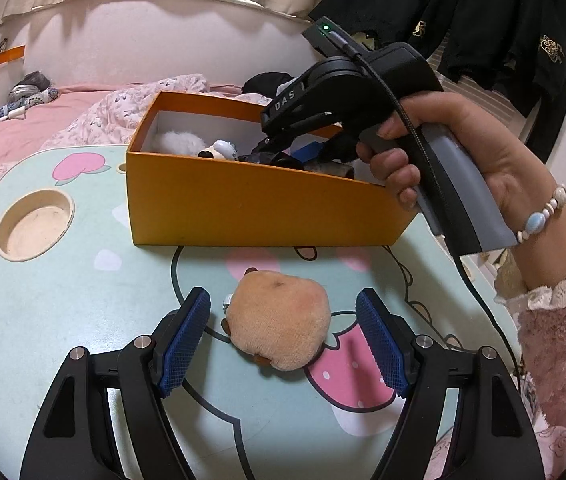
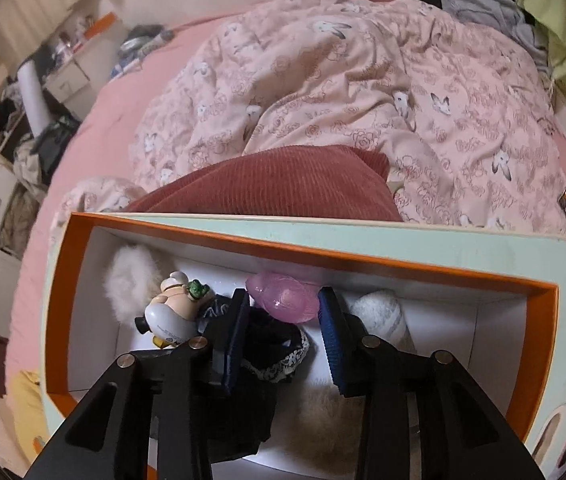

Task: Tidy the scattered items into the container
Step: 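Reach into the orange box and grasp the pink translucent toy with the right gripper, then lift the pink toy up out of the box with the right gripper, then set the pink toy on the table with the right gripper while the left gripper releases the plush, then reach into the box and grasp the black cloth with the left gripper, then lift the black cloth out and lay it on the table with the left gripper, then grasp the white-grey roll inside the box with the right gripper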

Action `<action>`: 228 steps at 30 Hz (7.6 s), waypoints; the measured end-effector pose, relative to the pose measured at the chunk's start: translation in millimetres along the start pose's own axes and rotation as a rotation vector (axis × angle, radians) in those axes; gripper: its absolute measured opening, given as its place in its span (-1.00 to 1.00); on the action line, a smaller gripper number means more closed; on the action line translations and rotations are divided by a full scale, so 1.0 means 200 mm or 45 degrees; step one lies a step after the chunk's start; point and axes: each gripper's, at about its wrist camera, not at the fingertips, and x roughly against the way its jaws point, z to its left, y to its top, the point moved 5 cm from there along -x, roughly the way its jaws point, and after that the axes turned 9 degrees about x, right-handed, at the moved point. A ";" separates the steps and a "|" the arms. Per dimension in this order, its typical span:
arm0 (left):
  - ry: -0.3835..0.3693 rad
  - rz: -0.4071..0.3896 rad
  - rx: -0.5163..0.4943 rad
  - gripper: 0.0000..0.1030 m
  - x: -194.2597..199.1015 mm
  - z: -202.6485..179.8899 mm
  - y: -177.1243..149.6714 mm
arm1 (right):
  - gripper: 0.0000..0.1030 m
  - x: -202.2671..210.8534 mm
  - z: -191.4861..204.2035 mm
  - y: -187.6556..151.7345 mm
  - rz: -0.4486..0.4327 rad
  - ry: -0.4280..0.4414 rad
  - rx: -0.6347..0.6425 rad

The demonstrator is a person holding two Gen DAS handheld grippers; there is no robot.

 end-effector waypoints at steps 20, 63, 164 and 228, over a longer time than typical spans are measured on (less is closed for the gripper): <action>-0.002 -0.007 0.017 0.47 0.00 -0.01 0.00 | -0.97 0.44 0.03 -0.11 -0.405 0.179 0.014; -0.004 -0.001 0.026 0.47 0.01 0.03 -0.01 | -0.65 0.05 0.02 -0.19 0.167 0.168 0.263; 0.030 0.102 -0.217 -0.36 0.07 -0.28 0.76 | 0.36 0.45 0.05 -0.99 -0.703 -0.021 0.014; 0.105 -0.085 0.114 0.48 0.16 0.18 0.04 | -0.55 0.01 -0.10 -0.09 0.339 -0.398 0.468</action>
